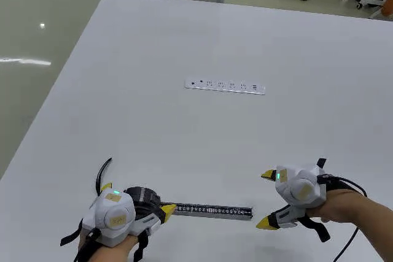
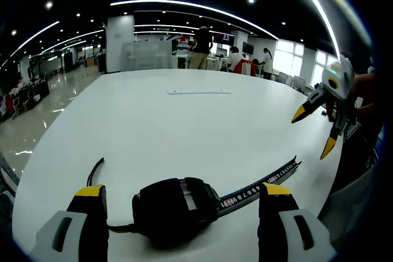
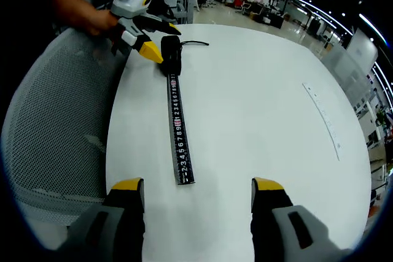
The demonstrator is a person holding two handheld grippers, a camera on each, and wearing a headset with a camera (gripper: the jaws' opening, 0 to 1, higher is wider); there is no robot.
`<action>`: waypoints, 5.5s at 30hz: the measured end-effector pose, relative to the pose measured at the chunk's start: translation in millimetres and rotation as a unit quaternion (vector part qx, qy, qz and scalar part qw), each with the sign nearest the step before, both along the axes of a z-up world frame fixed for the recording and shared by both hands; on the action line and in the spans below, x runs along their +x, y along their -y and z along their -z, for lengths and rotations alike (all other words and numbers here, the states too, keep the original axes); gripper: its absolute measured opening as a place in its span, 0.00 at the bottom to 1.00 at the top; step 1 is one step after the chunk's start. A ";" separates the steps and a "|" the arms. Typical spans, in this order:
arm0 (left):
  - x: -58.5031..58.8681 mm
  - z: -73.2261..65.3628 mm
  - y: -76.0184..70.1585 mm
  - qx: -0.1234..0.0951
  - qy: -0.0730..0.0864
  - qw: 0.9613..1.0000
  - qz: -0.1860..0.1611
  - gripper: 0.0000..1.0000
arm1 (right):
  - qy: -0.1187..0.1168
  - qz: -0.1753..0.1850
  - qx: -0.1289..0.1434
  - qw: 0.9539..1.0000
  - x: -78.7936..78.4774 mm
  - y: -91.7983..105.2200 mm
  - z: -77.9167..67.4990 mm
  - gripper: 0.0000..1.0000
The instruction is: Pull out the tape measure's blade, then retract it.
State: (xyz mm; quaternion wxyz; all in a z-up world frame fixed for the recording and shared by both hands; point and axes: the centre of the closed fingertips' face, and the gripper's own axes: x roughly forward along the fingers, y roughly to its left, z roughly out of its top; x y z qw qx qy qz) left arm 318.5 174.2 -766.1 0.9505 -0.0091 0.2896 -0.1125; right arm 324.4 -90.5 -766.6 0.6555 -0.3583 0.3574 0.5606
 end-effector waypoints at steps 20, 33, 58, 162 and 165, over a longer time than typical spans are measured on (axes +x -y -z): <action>-0.6 0.3 2.7 -0.002 -0.002 1.000 0.003 1.00 | -0.043 -0.036 -0.041 0.998 -13.8 -1.6 49.1 0.40; -1.4 4.8 0.7 0.001 -0.011 1.000 0.000 1.00 | -0.059 -0.031 -0.045 0.997 -15.6 -3.7 55.7 0.25; -2.2 9.5 -4.1 0.001 -0.018 1.000 -0.011 1.00 | -0.060 -0.065 -0.087 0.992 -18.7 -7.4 61.2 0.14; 0.9 33.5 -6.3 -0.040 -0.062 0.997 -0.014 0.63 | -0.093 0.007 -0.003 0.996 -15.7 -48.2 59.0 0.14; 0.8 33.6 -6.3 -0.041 -0.062 0.997 -0.014 0.63 | -0.093 0.008 -0.002 0.996 -15.5 -49.7 59.4 0.14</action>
